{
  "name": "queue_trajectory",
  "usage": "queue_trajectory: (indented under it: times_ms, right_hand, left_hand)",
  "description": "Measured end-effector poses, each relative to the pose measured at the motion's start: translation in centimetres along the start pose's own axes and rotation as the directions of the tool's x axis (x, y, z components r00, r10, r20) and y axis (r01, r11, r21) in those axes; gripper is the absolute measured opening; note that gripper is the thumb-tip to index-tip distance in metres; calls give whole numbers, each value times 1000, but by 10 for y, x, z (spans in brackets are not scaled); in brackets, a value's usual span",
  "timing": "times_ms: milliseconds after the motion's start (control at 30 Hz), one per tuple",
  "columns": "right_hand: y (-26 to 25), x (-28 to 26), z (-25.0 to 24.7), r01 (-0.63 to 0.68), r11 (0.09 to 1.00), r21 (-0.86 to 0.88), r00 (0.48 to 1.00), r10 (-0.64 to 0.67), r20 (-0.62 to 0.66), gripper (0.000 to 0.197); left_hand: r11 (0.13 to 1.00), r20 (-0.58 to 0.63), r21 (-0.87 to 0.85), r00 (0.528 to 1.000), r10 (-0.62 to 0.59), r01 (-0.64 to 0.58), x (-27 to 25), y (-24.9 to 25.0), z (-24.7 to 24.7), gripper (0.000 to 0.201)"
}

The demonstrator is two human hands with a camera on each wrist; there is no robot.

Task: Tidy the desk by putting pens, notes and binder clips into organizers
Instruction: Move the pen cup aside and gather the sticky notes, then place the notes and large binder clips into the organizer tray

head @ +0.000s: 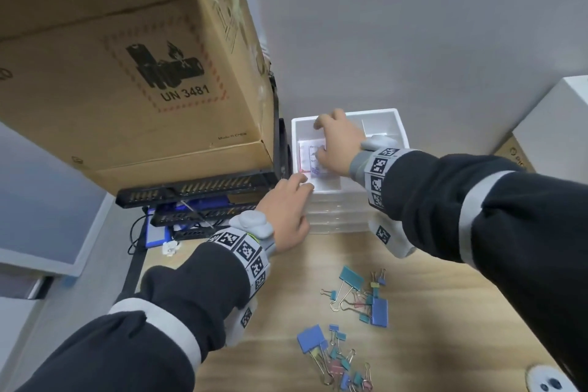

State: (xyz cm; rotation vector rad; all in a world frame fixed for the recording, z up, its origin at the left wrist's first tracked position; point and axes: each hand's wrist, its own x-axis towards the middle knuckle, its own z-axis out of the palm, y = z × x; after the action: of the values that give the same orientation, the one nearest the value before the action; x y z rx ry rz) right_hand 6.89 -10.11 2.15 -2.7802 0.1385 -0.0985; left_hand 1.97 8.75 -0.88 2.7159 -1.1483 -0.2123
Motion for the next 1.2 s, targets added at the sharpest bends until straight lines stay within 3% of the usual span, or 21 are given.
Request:
queue_trajectory:
  times_ms: [100,167,333,433,533,633,800,933,1067,1200]
  right_hand:
    - [-1,-6,10,214,928,-305,971,-167,174,25]
    - [3,-8,18,217,875,-432,964,-123,235,27]
    - [5,-3,23,178,861,-477,972,-77,223,28]
    - [3,-5,27,159,904,-396,978,-91,187,29]
    - [6,-17,29,162,973,-162,987,-164,7,29]
    - [11,-39,25,261,965,29,947,-250,-200,31]
    - [21,-77,22,340,937,87,886,-287,-365,28]
    - [32,-114,28,232,955,184,932,-164,-323,26]
    - [45,-157,50,97,977,189,982,-63,-176,26]
    - [59,-190,77,-45,980,193,998,51,-30,26]
  left_hand:
    - [1000,-3,-17,1000,23,-23,4,-5,3,47]
    - [999,-18,-27,999,32,-33,7,-6,5,44]
    - [999,-40,-18,998,43,-44,6,-6,6,46]
    - [999,-43,7,998,46,-46,6,-5,7,49]
    - [999,-53,6,998,37,-37,1,-2,11,57]
    - [1000,-81,-7,996,24,-25,-10,5,19,68]
    - [1000,-157,27,988,14,-10,-26,11,28,64]
    - [998,-116,68,993,23,-16,-39,14,40,60]
    - [999,-15,51,1000,0,1,-61,17,69,53]
    - [998,141,50,990,-29,22,-80,16,98,49]
